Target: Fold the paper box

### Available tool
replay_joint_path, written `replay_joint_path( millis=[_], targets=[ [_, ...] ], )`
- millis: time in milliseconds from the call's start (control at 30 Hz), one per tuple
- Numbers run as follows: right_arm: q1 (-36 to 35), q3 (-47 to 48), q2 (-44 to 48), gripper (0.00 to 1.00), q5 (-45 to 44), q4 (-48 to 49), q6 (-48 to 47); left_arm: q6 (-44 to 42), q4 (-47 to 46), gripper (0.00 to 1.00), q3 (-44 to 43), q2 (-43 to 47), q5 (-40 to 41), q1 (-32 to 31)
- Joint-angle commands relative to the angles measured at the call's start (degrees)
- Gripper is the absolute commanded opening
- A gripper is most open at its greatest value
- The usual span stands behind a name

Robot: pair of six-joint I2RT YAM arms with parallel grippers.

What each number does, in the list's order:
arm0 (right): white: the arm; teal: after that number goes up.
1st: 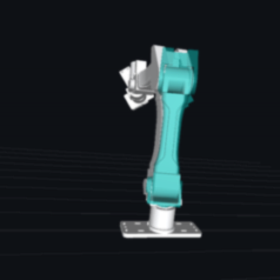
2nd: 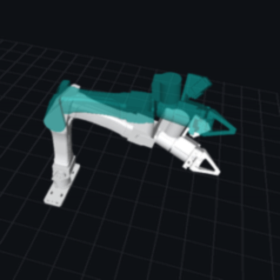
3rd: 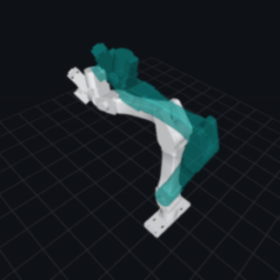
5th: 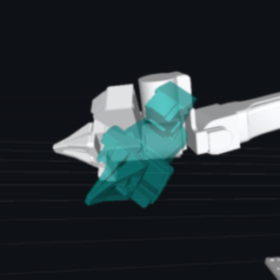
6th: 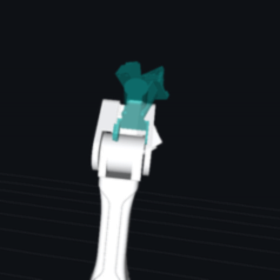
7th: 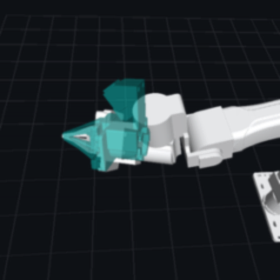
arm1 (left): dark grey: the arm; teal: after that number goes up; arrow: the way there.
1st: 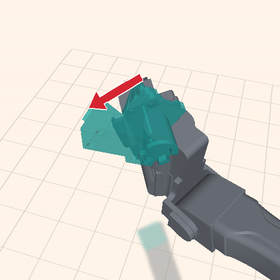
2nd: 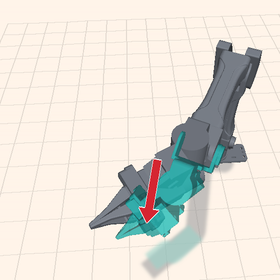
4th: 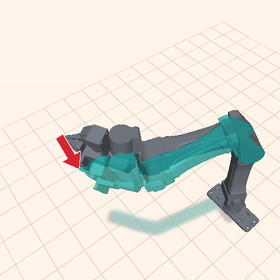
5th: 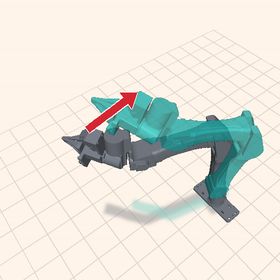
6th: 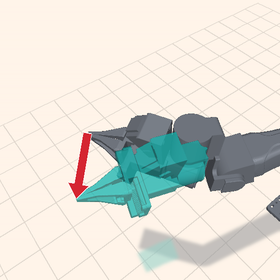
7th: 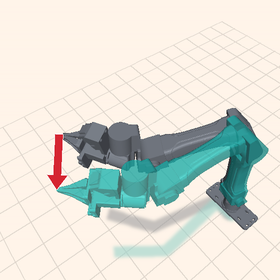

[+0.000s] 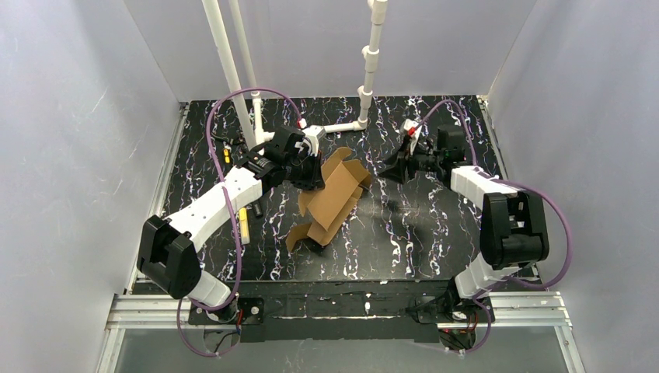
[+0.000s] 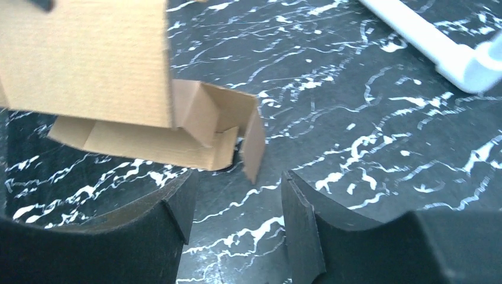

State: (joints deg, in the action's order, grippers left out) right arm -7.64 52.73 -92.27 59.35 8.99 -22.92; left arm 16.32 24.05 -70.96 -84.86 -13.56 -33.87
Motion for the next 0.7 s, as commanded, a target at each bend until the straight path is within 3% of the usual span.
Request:
replay_joint_path(
  millis=[0, 233, 433, 667],
  targets=[
    [0.41, 3.66, -2.67, 0.58, -9.27, 3.79, 8.81, -1.02, 2.93, 0.0, -0.39, 0.0, -0.05, 0.47],
    [-6.15, 13.5, -14.53, 0.3, -22.71, 2.42, 12.78, -1.26, 3.39, 0.0, -0.52, 0.06, -0.54, 0.47],
    [-8.21, 20.12, -21.67, 0.29, -23.17, 3.08, 14.32, -1.98, 3.72, 0.0, -0.47, 0.48, -0.71, 0.47],
    [-9.7, 24.86, -26.96, 0.33, -14.12, 5.91, 16.31, -2.25, 3.71, 0.0, -0.73, 0.04, -1.38, 0.47]
  ],
)
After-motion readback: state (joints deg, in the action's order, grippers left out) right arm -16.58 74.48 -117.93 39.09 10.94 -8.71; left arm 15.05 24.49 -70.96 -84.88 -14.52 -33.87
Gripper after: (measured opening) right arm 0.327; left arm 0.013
